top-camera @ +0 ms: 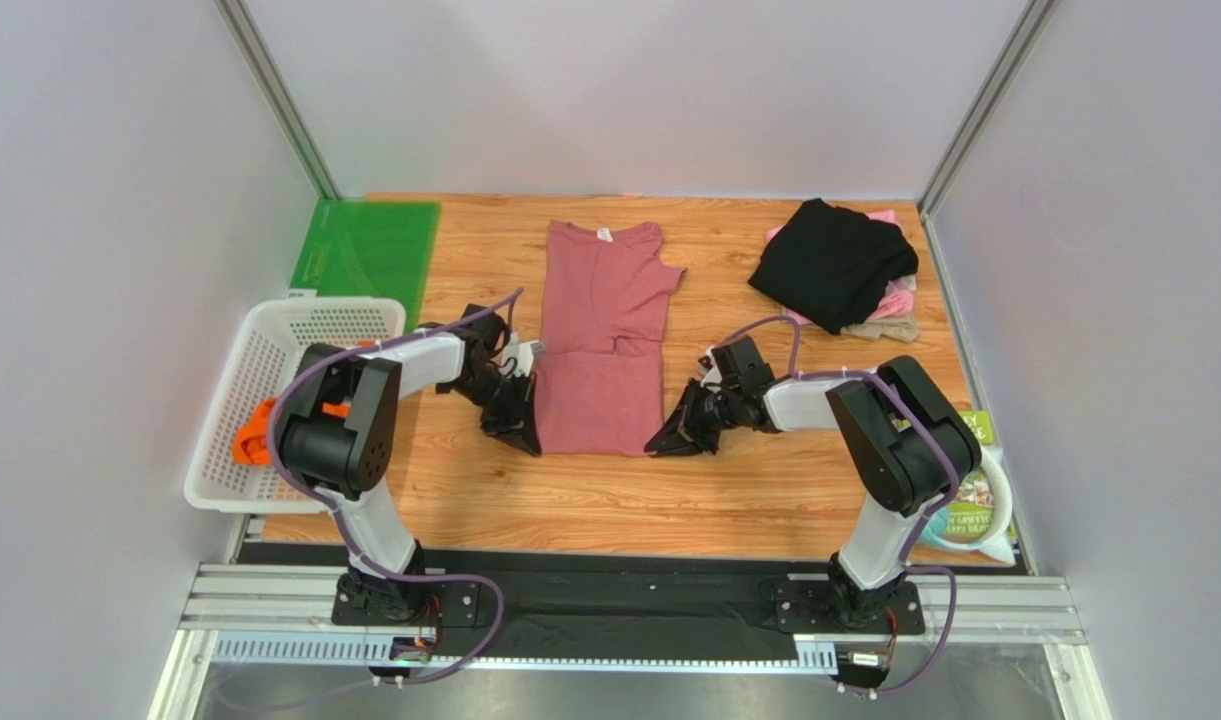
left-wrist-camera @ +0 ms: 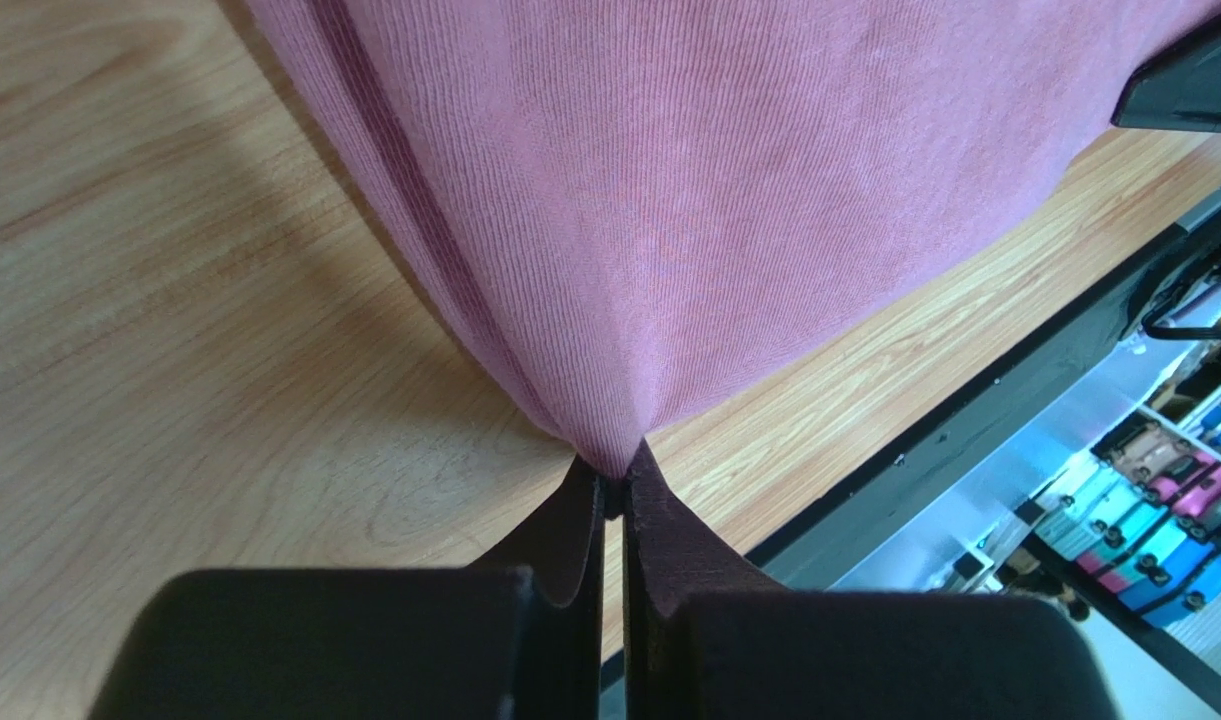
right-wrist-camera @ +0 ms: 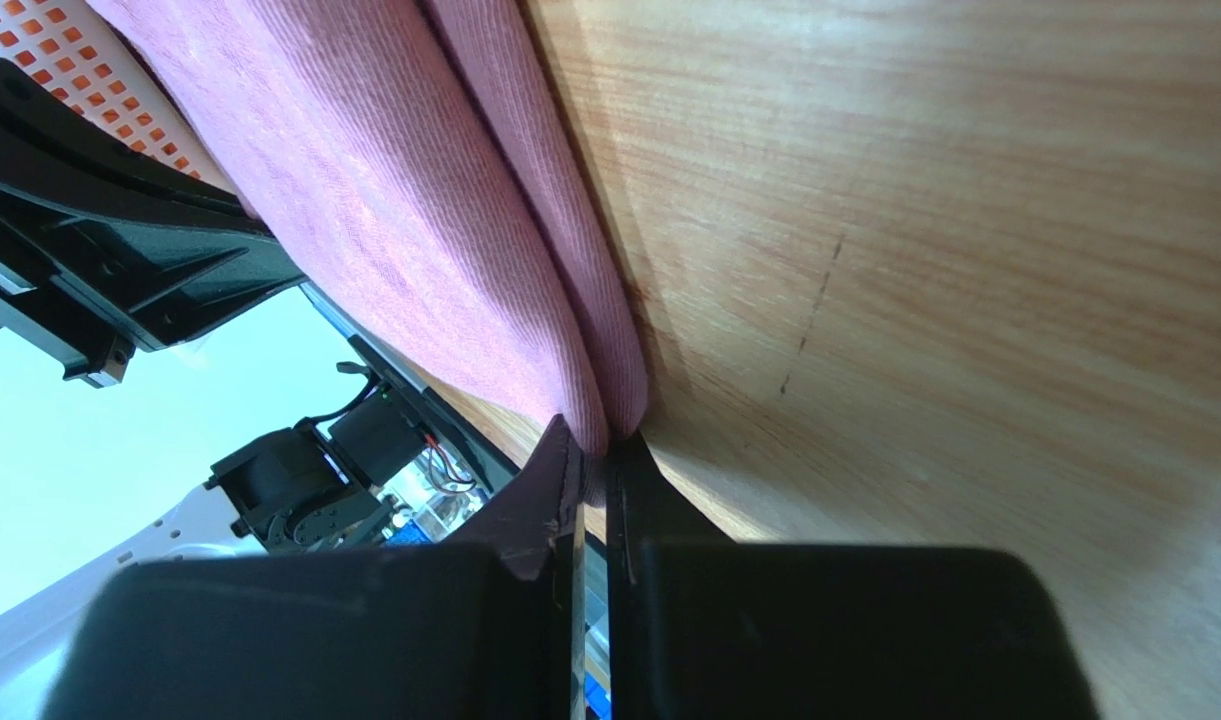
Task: Fold and stack the t-shirts
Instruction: Grab one side of the 2/3 rectangular tshirt with both arms, then fold the long partially folded tshirt into a neat square
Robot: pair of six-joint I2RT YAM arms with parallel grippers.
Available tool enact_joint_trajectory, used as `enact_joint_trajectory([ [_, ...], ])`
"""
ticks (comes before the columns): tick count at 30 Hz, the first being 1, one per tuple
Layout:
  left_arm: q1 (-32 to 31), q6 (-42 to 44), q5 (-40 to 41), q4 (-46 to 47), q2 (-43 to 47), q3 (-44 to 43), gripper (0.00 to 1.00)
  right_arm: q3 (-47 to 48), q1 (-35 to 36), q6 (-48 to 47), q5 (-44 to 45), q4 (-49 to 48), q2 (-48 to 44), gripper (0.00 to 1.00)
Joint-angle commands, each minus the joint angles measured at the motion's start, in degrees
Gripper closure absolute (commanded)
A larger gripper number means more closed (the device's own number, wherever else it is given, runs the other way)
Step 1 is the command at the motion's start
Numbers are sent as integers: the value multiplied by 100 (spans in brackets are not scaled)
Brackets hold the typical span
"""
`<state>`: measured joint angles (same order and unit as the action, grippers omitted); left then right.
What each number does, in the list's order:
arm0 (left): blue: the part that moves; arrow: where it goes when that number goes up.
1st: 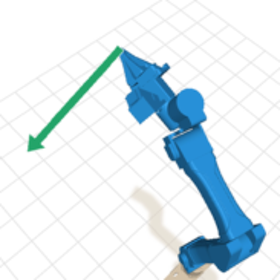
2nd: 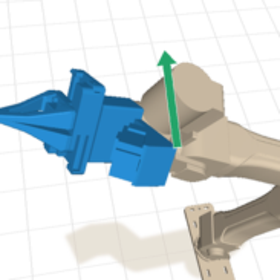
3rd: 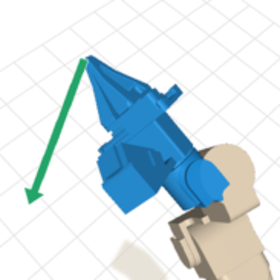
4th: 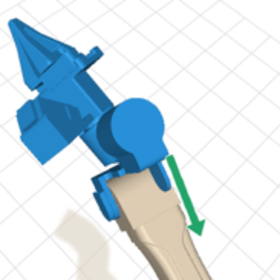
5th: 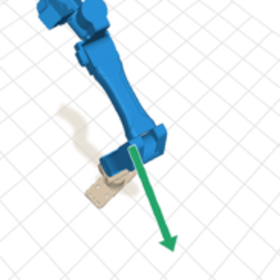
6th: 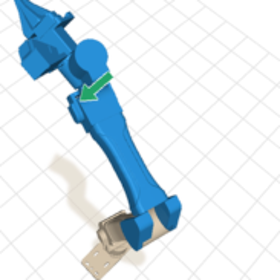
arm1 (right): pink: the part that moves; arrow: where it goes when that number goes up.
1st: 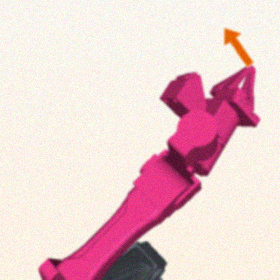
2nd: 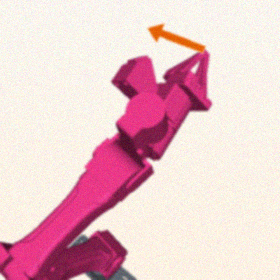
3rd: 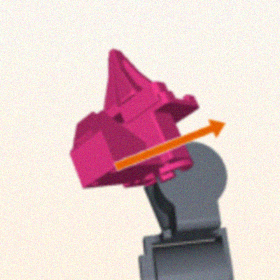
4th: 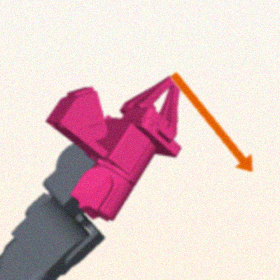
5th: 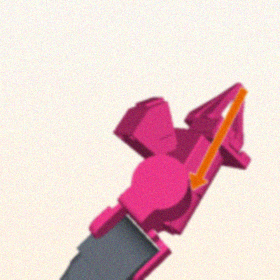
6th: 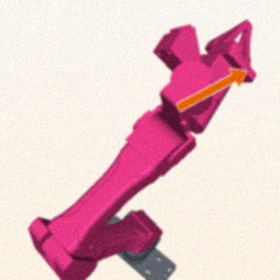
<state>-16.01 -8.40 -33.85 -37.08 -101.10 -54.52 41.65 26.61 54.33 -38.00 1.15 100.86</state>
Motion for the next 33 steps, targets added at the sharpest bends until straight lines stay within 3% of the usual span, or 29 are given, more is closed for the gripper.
enact_joint_trajectory([
  [1,-25,269,-139,-308,125,-190,100,151,46,-115,100,149,-136,100],
  [16,-16,646,-710,-941,574,-348,100,-69,55,-221,231,685,-1121,100],
  [26,-34,1578,-1721,-2864,1196,-691,100,-579,169,-150,337,1221,-2377,100],
  [33,-60,1693,-1941,-3077,2041,-464,100,-553,476,-1,556,1985,-3458,100],
])
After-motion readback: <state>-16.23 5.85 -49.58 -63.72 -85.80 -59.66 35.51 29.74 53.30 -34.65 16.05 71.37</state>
